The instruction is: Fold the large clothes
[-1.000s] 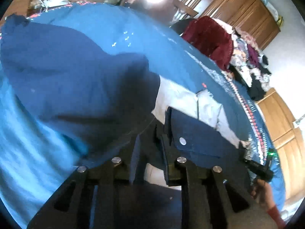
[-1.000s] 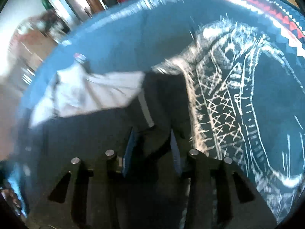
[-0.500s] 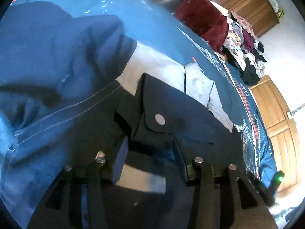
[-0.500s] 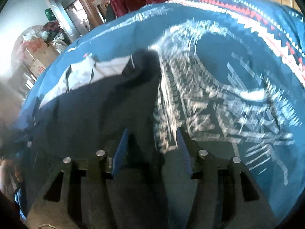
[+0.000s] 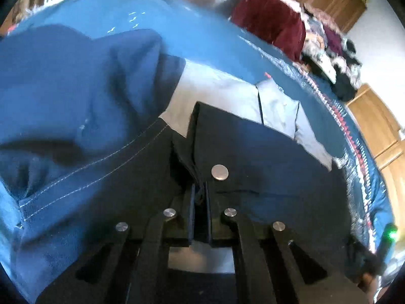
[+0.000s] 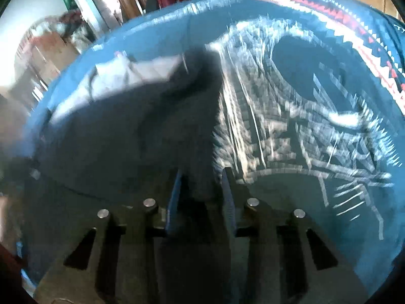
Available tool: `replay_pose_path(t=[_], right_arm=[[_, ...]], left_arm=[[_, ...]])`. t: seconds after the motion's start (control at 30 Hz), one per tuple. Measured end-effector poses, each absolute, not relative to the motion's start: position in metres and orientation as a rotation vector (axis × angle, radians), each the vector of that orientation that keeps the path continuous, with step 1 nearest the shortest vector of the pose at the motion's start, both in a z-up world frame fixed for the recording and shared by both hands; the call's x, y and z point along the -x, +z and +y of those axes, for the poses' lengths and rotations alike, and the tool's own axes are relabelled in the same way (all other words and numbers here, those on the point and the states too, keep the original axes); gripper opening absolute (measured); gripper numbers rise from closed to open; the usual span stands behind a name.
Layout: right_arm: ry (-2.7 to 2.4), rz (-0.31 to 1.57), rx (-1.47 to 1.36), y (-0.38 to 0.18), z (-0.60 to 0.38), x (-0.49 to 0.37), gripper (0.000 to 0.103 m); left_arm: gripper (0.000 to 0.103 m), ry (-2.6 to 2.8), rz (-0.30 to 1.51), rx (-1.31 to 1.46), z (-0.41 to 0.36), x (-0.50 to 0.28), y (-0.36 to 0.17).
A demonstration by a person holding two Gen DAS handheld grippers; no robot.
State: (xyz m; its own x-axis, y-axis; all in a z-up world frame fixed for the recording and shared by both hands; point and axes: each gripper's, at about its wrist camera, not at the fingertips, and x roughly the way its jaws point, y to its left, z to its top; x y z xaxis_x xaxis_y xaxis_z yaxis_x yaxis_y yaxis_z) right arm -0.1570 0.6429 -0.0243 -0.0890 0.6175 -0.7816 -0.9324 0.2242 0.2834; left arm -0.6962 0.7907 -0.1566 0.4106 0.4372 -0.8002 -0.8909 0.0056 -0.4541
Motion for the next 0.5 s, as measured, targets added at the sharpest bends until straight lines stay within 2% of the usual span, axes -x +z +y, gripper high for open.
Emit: replay_pose_path(t=[0.13, 0.23, 0.27, 0.3, 0.33, 0.37, 0.43, 0.5], right_arm=[[1.469, 0.838, 0.377, 0.021, 0.694, 0.164, 0.033], [1.436, 0.909, 0.549, -0.014, 0.78, 0.164, 0.032], [1.402, 0.992, 0.609, -0.034, 0.8, 0.16, 0.032], [1.355, 1.1, 0.662, -0.056, 0.815, 0.155, 0.028], [1.339, 1.084, 0.629, -0.052, 0.816, 0.155, 0.028], [1.348, 1.052, 0.629, -0.042, 0.814, 0.16, 0.03], [1.417, 0.98, 0.586, -0.016, 0.796, 0.174, 0.033], [1.457, 0.952, 0.552, 0.003, 0.776, 0.186, 0.049]], left_arm=[[0.013, 1.157, 0.392, 1.132, 0.779, 0.734, -0.127], [0.016, 1.201, 0.333, 1.11, 0.771, 0.772, -0.107], [0.023, 1.221, 0.316, 1.106, 0.766, 0.79, -0.103], [0.029, 1.266, 0.306, 1.098, 0.763, 0.816, -0.097], [0.042, 1.303, 0.297, 1.099, 0.76, 0.836, -0.095], [0.049, 1.357, 0.28, 1.106, 0.757, 0.868, -0.096], [0.054, 1.443, 0.243, 1.125, 0.752, 0.923, -0.098], [0.054, 1.538, 0.2, 1.155, 0.754, 0.984, -0.106]])
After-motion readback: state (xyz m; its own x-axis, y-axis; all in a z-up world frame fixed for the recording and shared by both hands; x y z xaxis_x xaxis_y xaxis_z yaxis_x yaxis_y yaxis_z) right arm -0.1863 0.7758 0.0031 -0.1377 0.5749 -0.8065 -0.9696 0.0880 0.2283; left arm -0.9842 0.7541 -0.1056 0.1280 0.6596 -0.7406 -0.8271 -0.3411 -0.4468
